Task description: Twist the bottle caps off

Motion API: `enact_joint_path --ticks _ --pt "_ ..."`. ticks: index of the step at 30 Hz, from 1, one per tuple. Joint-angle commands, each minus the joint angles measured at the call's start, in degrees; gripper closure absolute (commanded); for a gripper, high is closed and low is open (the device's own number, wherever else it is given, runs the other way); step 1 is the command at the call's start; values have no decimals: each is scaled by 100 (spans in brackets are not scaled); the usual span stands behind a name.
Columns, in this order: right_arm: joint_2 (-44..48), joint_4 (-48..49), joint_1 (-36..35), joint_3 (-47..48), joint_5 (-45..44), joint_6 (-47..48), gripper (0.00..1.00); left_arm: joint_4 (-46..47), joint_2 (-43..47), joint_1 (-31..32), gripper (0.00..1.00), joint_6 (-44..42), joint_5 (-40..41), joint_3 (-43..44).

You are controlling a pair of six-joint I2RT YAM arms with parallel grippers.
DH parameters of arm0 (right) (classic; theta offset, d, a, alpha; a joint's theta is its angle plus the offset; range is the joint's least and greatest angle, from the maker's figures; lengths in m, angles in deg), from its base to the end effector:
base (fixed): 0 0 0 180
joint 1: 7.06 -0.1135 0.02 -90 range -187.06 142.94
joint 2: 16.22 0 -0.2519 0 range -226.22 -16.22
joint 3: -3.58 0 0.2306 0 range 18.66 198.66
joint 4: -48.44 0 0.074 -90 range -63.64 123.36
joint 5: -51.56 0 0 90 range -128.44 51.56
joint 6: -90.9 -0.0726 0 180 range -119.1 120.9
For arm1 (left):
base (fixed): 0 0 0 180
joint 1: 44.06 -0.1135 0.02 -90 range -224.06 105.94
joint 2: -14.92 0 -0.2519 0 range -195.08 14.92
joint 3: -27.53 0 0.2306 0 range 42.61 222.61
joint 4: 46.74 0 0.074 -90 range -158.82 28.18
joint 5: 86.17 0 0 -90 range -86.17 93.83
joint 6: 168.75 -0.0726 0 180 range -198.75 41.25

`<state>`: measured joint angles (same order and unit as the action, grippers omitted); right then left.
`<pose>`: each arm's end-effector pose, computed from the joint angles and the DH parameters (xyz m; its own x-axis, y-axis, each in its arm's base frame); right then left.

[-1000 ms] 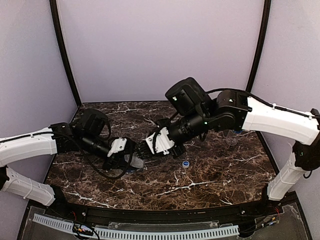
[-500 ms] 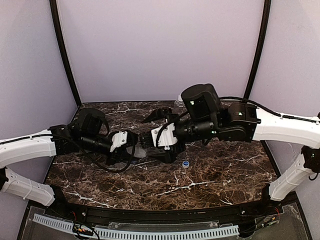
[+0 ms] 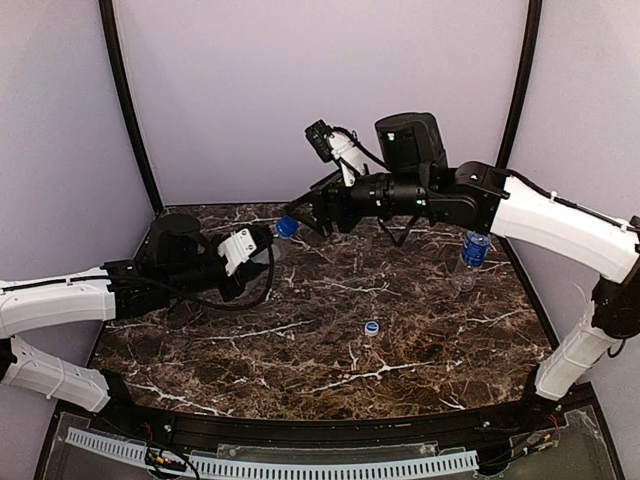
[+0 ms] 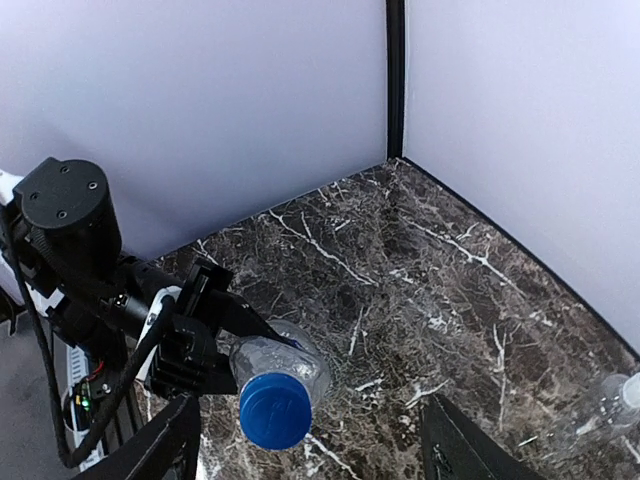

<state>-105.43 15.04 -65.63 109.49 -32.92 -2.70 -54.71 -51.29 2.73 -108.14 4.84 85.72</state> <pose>0.1909 0.3257 0.3896 -0.2059 -0.2171 -0.9542 -0.8862 0.4549 0.0877 0.1979 -0.2088 0.2714 0.1876 0.5169 -0.8352 0.7174 0.5087 0.4760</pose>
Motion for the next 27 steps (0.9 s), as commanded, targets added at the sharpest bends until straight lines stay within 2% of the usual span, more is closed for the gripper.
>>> enact_joint_path --ticks 1,5,14,15,18,22,26,27 --pt "-393 -373 21 460 162 -1378 27 280 -1 15 75 57 322 -90" --pt "-701 -519 23 711 325 -1347 31 294 -14 14 75 45 279 -97" --pt "-881 -621 24 770 612 -1272 61 351 -6 15 74 -44 316 -75" --pt "-894 -644 22 775 626 -1262 68 360 -10 15 74 -47 297 -79" --pt "-826 -616 27 736 601 -1097 98 350 -8 14 75 -112 224 -76" --pt "-603 -431 0 481 1065 -151 100 50 29 15 78 -268 -301 -92" --pt "-291 -637 -235 131 1593 1655 100 -1111 98 14 79 -605 -1857 57" --pt "-221 -755 -335 36 1743 2172 100 -1346 106 14 80 -766 -2489 101"
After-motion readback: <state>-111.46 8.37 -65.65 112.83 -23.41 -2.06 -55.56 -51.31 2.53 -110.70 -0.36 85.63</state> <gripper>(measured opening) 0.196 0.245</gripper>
